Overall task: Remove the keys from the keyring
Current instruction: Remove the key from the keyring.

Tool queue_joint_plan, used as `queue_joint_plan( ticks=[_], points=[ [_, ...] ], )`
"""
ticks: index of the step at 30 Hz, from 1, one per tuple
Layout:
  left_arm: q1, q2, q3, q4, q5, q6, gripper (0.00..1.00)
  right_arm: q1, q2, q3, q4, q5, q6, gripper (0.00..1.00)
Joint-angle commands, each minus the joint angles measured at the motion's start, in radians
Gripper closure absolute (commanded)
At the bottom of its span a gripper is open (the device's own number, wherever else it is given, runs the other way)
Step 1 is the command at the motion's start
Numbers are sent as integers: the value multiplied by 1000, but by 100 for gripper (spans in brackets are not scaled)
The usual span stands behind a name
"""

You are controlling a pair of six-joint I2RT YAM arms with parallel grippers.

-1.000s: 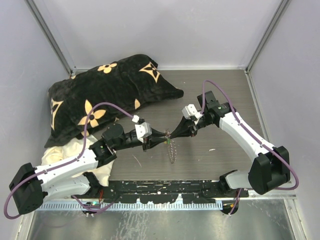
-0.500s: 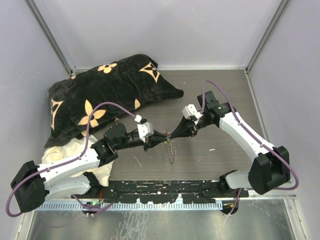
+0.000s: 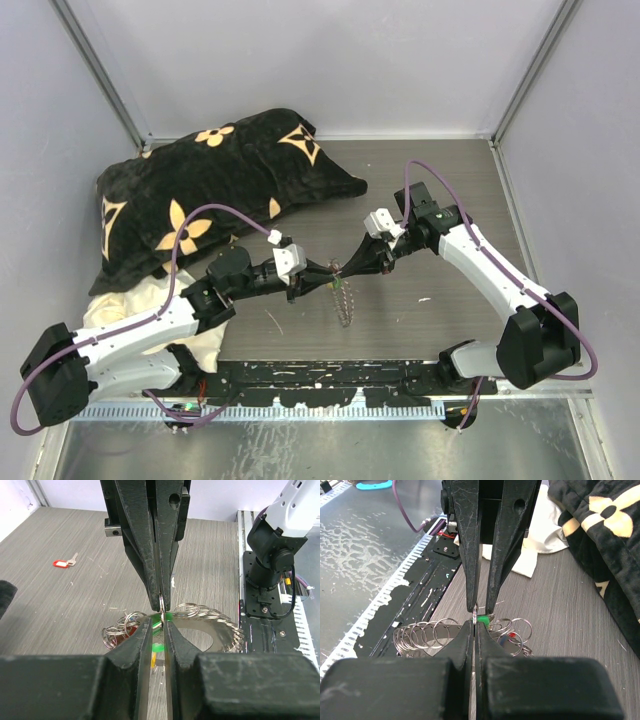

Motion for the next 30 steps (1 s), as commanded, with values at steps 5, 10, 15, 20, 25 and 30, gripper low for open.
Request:
queue_joint_plan(
  ticks=[5, 10, 15, 20, 25, 30],
  points=[
    [3, -23, 42, 33, -5, -1, 88, -2, -9, 32, 6, -60, -17, 99],
    [3, -25, 42, 30, -16, -12, 96, -3, -10, 31, 6, -60, -17, 99],
    [4, -18, 57, -36, -27, -29, 100, -9, -12, 35, 4, -71, -17, 99],
    [4, -15, 56, -98, -50, -41, 100, -14, -13, 36, 4, -82, -11, 99],
    [4, 21, 53, -104, -44, -70, 100, -16, -11, 31, 12, -83, -6, 99],
    [4, 73, 60, -68, -24, -90, 100, -17, -9, 20, 39, -83, 18, 99]
  ],
)
